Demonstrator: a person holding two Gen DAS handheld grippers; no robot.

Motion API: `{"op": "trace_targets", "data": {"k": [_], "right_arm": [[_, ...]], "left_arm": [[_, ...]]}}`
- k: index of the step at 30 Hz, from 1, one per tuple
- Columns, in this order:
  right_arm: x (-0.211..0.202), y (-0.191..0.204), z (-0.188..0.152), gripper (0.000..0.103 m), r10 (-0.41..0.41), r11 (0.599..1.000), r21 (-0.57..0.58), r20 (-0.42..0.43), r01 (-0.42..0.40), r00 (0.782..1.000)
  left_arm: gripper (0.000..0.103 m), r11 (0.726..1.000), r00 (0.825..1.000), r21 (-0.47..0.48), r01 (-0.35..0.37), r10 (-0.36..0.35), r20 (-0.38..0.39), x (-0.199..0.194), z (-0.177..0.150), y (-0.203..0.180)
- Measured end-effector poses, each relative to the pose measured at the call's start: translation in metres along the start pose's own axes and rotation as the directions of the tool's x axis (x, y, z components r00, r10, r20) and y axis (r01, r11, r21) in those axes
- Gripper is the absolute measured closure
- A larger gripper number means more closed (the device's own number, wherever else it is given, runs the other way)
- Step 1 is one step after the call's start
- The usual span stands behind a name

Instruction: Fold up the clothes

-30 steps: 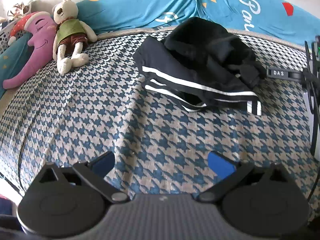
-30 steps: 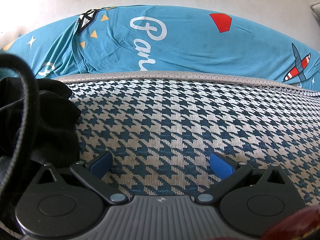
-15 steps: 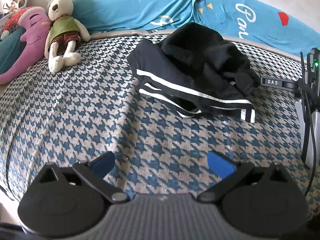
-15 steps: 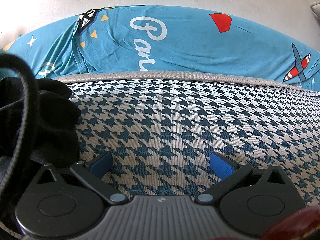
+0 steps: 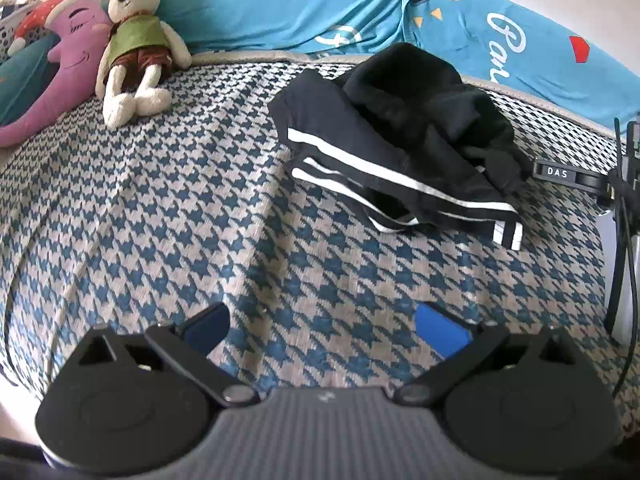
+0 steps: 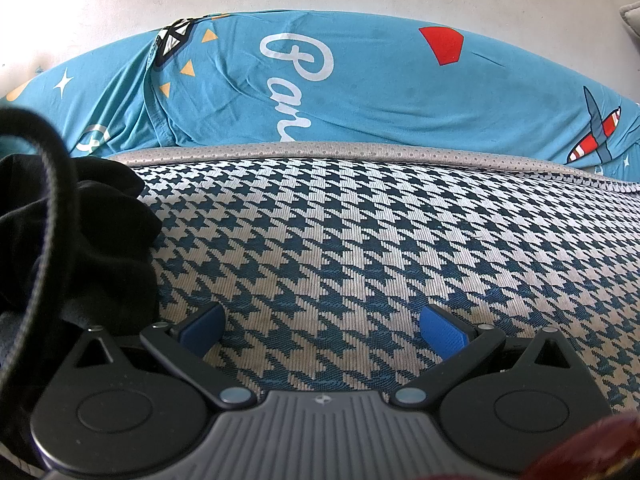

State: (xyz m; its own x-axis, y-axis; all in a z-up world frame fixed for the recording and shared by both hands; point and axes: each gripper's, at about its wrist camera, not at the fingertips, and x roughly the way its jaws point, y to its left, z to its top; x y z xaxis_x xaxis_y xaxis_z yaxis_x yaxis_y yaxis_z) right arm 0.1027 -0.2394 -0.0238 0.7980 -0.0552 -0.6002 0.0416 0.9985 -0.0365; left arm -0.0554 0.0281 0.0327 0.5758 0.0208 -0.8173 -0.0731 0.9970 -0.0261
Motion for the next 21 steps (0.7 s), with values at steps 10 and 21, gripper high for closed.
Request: {"op": "trace_targets", "data": {"k": [10, 21], "right_arm": [[0.0, 0.0001, 0.0, 0.0, 0.0, 1.0, 0.0, 0.0, 0.0, 1.0], [0.0, 0.0001, 0.0, 0.0, 0.0, 1.0, 0.0, 0.0, 0.0, 1.0]], "left_arm": [[0.0, 0.999, 0.999, 0.013, -0.038, 0.038, -0.008, -0.0037, -0.0075, 0.002], [0.0, 0.999, 1.0, 0.023, -0.029, 0.028, 0.003, -0.0058, -0.0009, -0.0044]]}}
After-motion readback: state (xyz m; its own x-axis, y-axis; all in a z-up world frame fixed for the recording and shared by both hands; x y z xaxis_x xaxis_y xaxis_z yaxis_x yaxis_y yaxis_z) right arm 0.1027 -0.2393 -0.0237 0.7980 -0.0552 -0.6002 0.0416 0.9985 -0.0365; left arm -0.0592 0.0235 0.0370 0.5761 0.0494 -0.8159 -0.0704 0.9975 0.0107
